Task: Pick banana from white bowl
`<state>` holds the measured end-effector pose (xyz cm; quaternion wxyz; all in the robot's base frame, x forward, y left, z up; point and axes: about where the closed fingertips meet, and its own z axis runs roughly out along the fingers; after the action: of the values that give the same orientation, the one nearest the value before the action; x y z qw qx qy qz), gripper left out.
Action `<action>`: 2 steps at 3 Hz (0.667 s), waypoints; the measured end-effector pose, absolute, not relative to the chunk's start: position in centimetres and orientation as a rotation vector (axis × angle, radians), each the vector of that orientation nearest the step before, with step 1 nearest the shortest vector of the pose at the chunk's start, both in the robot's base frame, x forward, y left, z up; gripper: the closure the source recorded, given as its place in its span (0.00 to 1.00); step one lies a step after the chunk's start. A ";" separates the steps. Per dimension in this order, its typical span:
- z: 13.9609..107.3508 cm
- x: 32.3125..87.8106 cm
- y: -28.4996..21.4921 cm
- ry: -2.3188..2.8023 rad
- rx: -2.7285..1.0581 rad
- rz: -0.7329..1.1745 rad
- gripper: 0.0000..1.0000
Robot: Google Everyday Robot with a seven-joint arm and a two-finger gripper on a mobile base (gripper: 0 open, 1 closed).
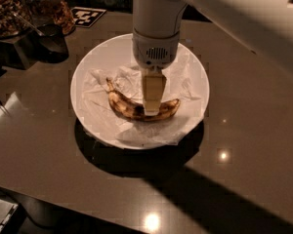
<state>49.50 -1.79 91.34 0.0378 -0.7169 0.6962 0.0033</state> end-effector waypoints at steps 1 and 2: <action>90.0 50.0 -1.4 2.152 -2.221 0.042 0.37; 88.8 50.5 -1.1 2.171 -2.235 0.069 0.38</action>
Offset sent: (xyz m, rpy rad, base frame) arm -0.0040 -0.0107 -0.0383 -0.0910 0.1807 0.0013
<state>50.52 -1.13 88.80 0.0125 -0.7171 0.6965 0.0220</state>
